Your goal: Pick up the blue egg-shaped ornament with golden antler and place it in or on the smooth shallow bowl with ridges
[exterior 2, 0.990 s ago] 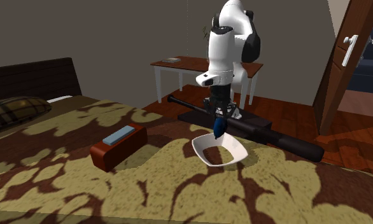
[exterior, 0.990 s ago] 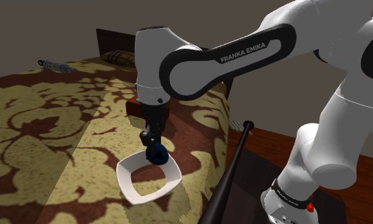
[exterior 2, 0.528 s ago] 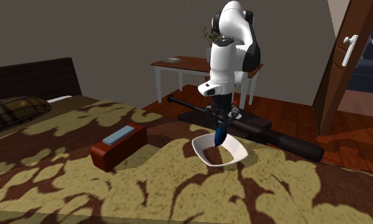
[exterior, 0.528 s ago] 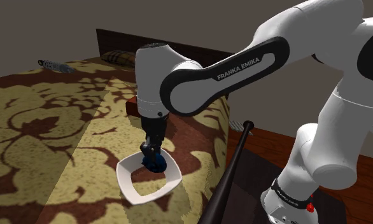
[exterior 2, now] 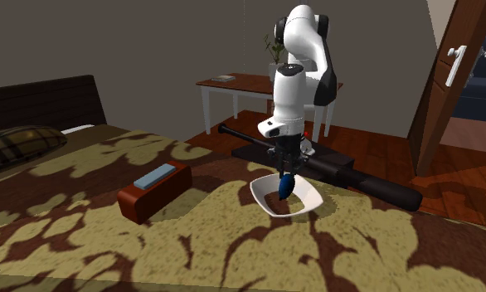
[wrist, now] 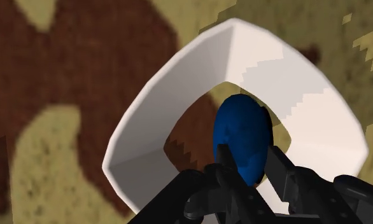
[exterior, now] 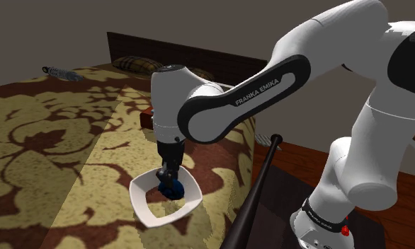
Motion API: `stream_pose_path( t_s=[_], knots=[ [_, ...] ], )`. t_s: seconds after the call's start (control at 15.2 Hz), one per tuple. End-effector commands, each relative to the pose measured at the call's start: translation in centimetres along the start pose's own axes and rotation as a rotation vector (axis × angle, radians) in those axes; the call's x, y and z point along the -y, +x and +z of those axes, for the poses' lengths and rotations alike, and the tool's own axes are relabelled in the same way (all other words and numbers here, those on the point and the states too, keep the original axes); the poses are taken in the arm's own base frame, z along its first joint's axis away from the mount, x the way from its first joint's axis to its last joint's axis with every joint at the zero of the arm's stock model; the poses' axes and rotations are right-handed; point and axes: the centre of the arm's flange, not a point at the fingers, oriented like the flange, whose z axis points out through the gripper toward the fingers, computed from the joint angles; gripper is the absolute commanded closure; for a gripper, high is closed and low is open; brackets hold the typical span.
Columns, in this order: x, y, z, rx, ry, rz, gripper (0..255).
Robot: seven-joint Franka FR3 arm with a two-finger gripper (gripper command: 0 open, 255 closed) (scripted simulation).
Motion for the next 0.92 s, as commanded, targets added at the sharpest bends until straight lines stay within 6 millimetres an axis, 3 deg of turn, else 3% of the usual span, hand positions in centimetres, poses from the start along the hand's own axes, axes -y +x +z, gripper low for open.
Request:
stream_pose_path(
  t_s=[0.0, 0.33, 0.4, 0.73, 0.86],
  knots=[
    [0.0, 0.0, 0.1, -0.001, 0.0, 0.0, 255],
    [0.0, 0.0, 0.1, -0.001, 0.0, 0.0, 255],
    [0.0, 0.0, 0.1, -0.001, 0.0, 0.0, 0],
    [0.0, 0.0, 0.1, -0.001, 0.0, 0.0, 0],
    [0.0, 0.0, -2.5, -0.001, 0.0, 0.0, 0]
  ],
)
